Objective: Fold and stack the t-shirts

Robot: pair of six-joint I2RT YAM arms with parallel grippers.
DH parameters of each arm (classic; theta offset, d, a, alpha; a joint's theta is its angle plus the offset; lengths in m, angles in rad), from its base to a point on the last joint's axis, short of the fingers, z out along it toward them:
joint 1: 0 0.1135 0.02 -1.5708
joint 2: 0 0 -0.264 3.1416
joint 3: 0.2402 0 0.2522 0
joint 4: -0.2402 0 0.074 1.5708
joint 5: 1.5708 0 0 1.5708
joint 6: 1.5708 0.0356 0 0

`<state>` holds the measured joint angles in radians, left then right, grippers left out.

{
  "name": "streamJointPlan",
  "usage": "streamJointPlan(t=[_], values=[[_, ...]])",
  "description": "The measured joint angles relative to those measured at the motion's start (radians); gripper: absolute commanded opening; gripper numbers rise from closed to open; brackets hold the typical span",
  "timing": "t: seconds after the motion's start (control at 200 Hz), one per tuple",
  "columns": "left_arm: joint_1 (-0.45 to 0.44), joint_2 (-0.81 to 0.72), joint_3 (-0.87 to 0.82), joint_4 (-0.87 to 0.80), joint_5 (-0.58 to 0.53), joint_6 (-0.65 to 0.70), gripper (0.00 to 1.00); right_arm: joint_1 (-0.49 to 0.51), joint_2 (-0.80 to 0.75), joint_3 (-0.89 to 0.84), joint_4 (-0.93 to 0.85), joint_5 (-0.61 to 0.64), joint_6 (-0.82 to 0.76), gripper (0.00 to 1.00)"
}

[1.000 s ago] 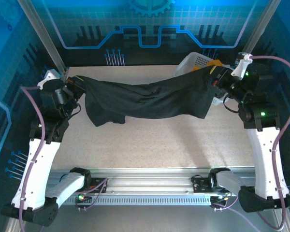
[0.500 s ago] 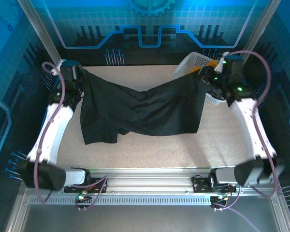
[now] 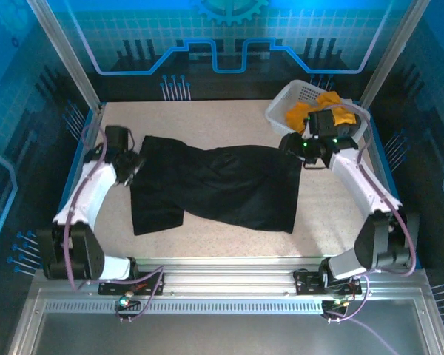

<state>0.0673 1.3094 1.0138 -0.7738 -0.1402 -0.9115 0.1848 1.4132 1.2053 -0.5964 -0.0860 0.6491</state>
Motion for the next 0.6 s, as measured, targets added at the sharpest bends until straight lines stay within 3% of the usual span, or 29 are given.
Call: streamJointPlan(t=[0.195, 0.435, 0.595], values=[[0.0, -0.055, -0.214, -0.13, 0.027, -0.06, 0.69, 0.076, -0.146, -0.145, -0.024, -0.017, 0.012, 0.73], [0.0, 0.139, -0.225, -0.081, 0.067, -0.095, 0.68, 0.101, -0.209, -0.233, -0.06, -0.079, 0.0, 0.74], [0.0, 0.187, -0.239, -0.046, 0.067, -0.108, 0.68, 0.101, -0.252, -0.238, -0.071, -0.092, -0.002, 0.74]])
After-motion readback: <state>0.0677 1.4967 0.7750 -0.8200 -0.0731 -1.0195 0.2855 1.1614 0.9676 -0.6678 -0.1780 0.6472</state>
